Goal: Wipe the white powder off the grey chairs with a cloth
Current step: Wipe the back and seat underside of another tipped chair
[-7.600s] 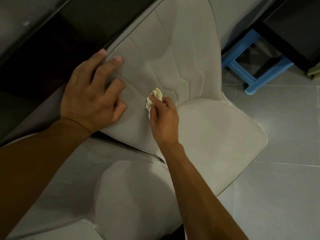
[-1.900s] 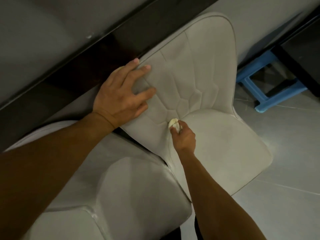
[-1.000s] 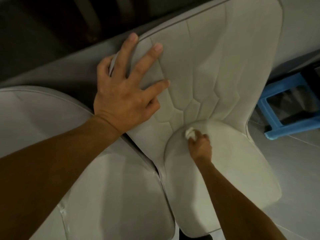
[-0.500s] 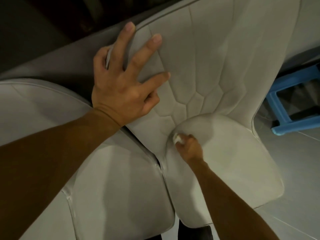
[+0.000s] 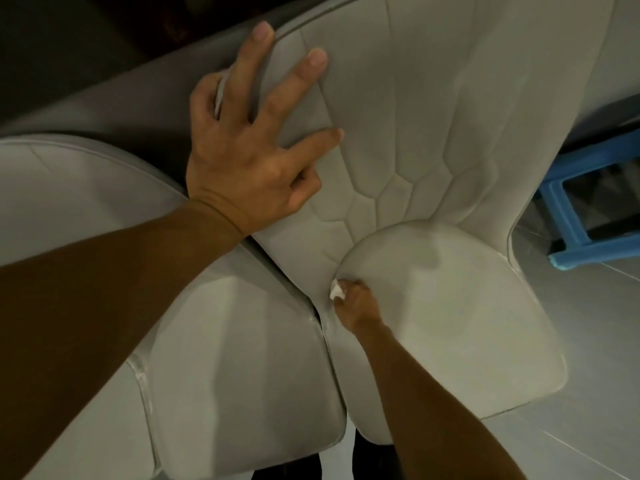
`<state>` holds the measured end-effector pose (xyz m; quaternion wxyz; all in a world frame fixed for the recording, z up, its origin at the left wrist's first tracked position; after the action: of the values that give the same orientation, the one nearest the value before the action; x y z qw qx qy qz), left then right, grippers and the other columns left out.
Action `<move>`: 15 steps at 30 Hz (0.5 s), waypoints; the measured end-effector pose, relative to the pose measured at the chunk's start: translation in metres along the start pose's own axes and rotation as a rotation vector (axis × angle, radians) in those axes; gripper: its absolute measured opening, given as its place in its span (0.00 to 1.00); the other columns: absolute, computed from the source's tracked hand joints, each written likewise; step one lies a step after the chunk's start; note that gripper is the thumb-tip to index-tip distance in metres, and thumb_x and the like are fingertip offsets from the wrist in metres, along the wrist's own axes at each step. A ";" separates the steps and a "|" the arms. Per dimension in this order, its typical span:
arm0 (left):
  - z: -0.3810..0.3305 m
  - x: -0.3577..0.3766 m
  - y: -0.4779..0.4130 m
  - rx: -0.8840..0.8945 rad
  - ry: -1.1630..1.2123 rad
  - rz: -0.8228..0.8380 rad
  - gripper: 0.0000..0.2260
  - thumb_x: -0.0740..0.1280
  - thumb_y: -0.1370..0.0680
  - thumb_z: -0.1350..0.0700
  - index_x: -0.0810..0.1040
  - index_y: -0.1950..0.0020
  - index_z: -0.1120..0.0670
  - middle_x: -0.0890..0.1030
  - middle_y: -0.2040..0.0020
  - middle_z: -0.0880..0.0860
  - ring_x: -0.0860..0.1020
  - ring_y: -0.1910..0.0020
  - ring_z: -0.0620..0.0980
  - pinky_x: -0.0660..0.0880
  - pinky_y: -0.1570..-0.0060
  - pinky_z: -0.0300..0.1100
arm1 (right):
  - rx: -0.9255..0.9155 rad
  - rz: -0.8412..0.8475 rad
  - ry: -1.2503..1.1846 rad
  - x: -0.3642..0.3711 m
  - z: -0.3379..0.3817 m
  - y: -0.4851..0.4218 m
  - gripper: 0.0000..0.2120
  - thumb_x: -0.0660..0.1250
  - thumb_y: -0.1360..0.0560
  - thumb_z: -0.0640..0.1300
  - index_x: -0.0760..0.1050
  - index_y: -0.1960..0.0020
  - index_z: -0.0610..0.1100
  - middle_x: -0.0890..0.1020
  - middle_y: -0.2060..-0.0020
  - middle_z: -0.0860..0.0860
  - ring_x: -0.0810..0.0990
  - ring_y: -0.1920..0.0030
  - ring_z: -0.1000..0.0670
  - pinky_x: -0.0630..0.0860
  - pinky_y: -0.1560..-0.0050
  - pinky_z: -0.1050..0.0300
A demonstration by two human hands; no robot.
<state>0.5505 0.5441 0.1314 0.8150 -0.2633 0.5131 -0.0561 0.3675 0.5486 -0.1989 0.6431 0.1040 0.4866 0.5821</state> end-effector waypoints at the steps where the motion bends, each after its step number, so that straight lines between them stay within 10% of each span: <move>1: 0.000 0.000 0.000 0.004 0.000 0.001 0.09 0.68 0.25 0.50 0.84 0.47 0.42 0.75 0.28 0.56 0.71 0.30 0.70 0.71 0.45 0.59 | 0.023 0.010 -0.007 0.004 -0.004 0.004 0.18 0.65 0.22 0.48 0.76 0.33 0.46 0.80 0.38 0.43 0.78 0.38 0.42 0.73 0.38 0.54; 10: 0.000 0.000 0.001 0.029 0.019 -0.021 0.10 0.66 0.24 0.51 0.84 0.46 0.43 0.75 0.29 0.57 0.72 0.31 0.71 0.73 0.47 0.60 | 0.377 -0.799 -0.550 -0.107 -0.048 -0.030 0.22 0.65 0.20 0.46 0.71 0.29 0.40 0.73 0.41 0.34 0.75 0.43 0.35 0.66 0.40 0.52; 15: 0.002 0.001 0.002 0.020 0.013 -0.022 0.10 0.66 0.24 0.52 0.84 0.47 0.43 0.75 0.29 0.56 0.73 0.31 0.69 0.73 0.46 0.61 | 0.528 -0.714 -0.564 -0.129 -0.073 -0.055 0.18 0.63 0.20 0.47 0.74 0.33 0.40 0.75 0.38 0.36 0.76 0.39 0.36 0.71 0.39 0.50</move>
<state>0.5521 0.5463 0.1307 0.8135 -0.2603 0.5150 -0.0720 0.3678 0.3911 -0.2093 0.8592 0.2428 0.4300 0.1336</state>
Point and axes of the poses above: each hand's wrist, its own y-axis away from the middle knuckle, its own x-axis out of the palm, z = x × y, the point moved 6 cm from there along -y, towards the middle knuckle
